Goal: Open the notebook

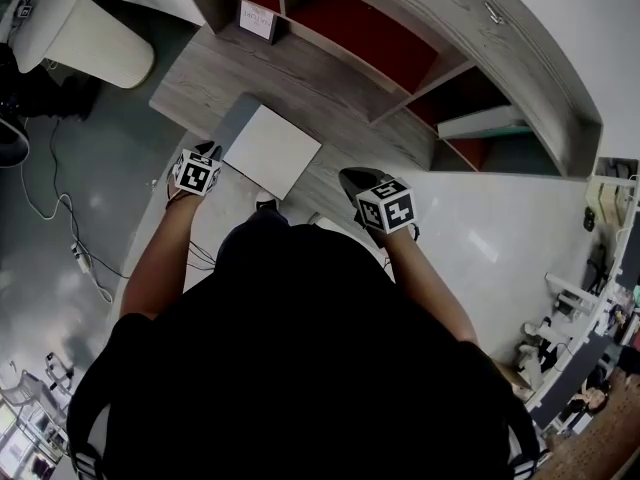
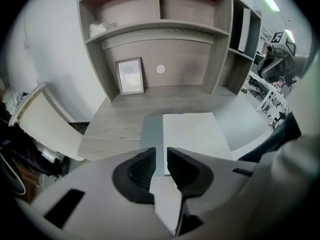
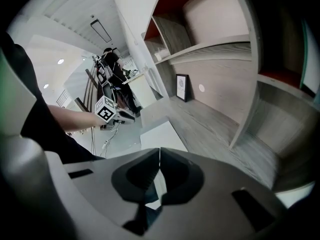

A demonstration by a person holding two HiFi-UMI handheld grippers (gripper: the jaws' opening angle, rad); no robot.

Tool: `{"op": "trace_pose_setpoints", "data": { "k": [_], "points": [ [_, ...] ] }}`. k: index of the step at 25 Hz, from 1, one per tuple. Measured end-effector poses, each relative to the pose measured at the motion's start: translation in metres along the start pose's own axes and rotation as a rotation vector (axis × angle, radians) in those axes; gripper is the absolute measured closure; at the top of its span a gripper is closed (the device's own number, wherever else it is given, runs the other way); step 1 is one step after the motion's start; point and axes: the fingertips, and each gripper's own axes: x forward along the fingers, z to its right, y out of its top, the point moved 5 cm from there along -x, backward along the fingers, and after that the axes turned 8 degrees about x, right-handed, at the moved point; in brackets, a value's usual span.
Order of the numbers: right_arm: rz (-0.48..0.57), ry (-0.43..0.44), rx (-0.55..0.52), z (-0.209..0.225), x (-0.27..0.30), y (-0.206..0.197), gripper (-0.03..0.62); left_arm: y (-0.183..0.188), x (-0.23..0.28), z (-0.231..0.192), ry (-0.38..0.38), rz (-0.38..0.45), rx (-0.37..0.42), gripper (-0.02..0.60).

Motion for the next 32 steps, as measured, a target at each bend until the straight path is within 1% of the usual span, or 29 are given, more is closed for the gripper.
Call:
{"op": "trace_pose_setpoints", "data": {
  "k": [2, 4, 7, 8, 12, 16, 19, 24, 28, 32],
  "points": [
    [0.004, 0.003, -0.013, -0.001, -0.007, -0.002, 0.591, 0.009, -0.011, 0.007, 0.005, 0.025, 0.005, 0.506],
    [0.009, 0.007, -0.026, -0.003, -0.013, -0.004, 0.591, 0.018, -0.024, 0.015, 0.0, 0.047, -0.021, 0.506],
    [0.02, 0.012, -0.053, -0.006, -0.025, -0.004, 0.591, 0.036, -0.043, 0.031, -0.044, 0.125, -0.113, 0.506],
    [0.027, 0.013, -0.062, -0.006, -0.029, -0.004, 0.591, 0.042, -0.049, 0.038, -0.056, 0.152, -0.133, 0.506],
    [0.056, 0.013, -0.09, -0.01, -0.046, -0.002, 0.591, 0.063, -0.068, 0.064, -0.088, 0.221, -0.153, 0.506],
    [0.08, 0.013, -0.11, -0.013, -0.061, -0.004, 0.591, 0.077, -0.082, 0.09, -0.136, 0.282, -0.201, 0.506],
    [0.092, 0.01, -0.114, -0.012, -0.069, -0.009, 0.591, 0.08, -0.088, 0.106, -0.146, 0.298, -0.199, 0.506],
    [0.114, -0.007, -0.105, -0.002, -0.086, -0.018, 0.591, 0.076, -0.092, 0.13, -0.165, 0.295, -0.193, 0.506],
    [0.157, -0.028, -0.077, 0.009, -0.099, -0.016, 0.591, 0.07, -0.095, 0.141, -0.174, 0.297, -0.202, 0.506],
    [0.142, -0.012, -0.065, 0.006, -0.098, -0.029, 0.591, 0.065, -0.097, 0.145, -0.175, 0.297, -0.215, 0.506]
  ]
}}
